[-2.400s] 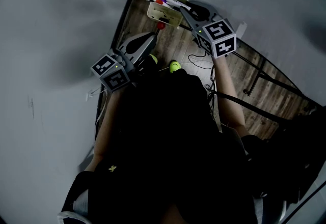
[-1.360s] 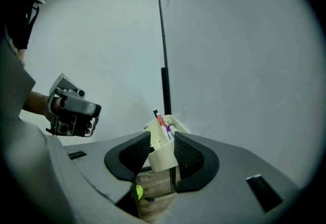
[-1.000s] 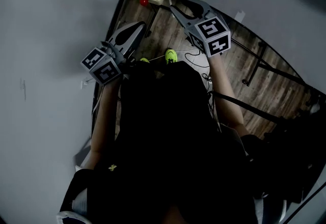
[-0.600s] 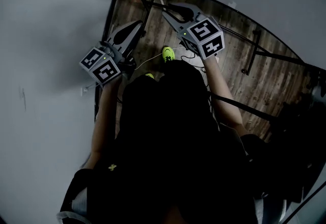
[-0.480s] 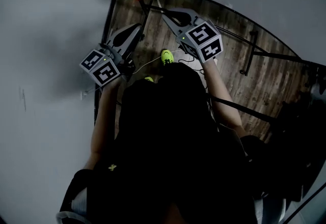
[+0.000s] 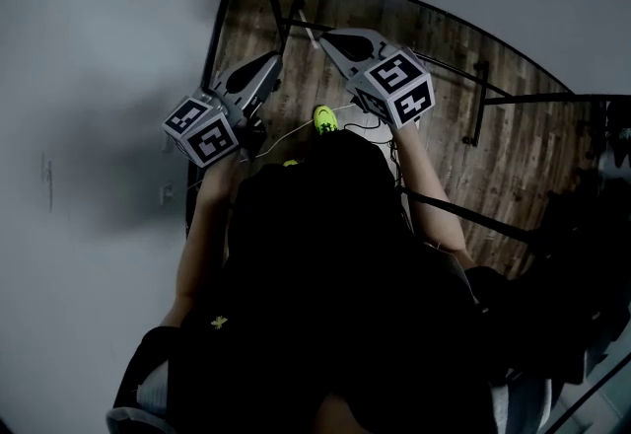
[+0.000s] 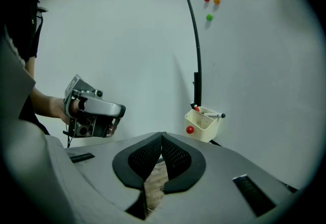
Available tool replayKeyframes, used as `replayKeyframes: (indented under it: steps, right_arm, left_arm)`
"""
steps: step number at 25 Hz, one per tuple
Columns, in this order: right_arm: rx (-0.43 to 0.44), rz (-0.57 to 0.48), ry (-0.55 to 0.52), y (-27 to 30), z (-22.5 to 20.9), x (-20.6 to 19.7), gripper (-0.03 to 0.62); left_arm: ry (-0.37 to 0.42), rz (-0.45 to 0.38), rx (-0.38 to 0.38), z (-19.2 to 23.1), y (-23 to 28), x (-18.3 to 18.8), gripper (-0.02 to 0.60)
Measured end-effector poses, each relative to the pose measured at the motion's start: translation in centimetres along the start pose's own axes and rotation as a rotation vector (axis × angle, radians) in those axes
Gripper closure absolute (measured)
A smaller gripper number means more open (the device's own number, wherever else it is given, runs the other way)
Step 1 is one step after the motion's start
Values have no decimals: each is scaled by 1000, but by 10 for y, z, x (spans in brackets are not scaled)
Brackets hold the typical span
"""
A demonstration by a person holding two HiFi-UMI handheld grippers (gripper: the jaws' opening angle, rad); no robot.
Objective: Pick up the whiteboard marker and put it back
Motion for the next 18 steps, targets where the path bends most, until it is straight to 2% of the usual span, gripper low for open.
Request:
replayKeyframes:
  steps: [8, 13, 18]
  right_arm:
    - [-31, -23, 44, -13, 64, -13, 591]
    - [-41, 3, 59, -20, 106, -23, 591]
    - [-73, -8, 89, -32, 130, -25, 591]
  left_arm:
    - [1, 22, -58, -22, -47, -24, 578]
    - [-33, 32, -87, -32, -77, -42, 578]
    - [-54, 57, -145, -46, -87, -52, 578]
Point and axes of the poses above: the fingertips, and each gripper's own axes: y forward along the fingers, z to its left, x out of its top, the point moved 7 cm from there along -y, backward along the fingers, and after that the axes turned 2 degrees about y, right-handed, at the moved point
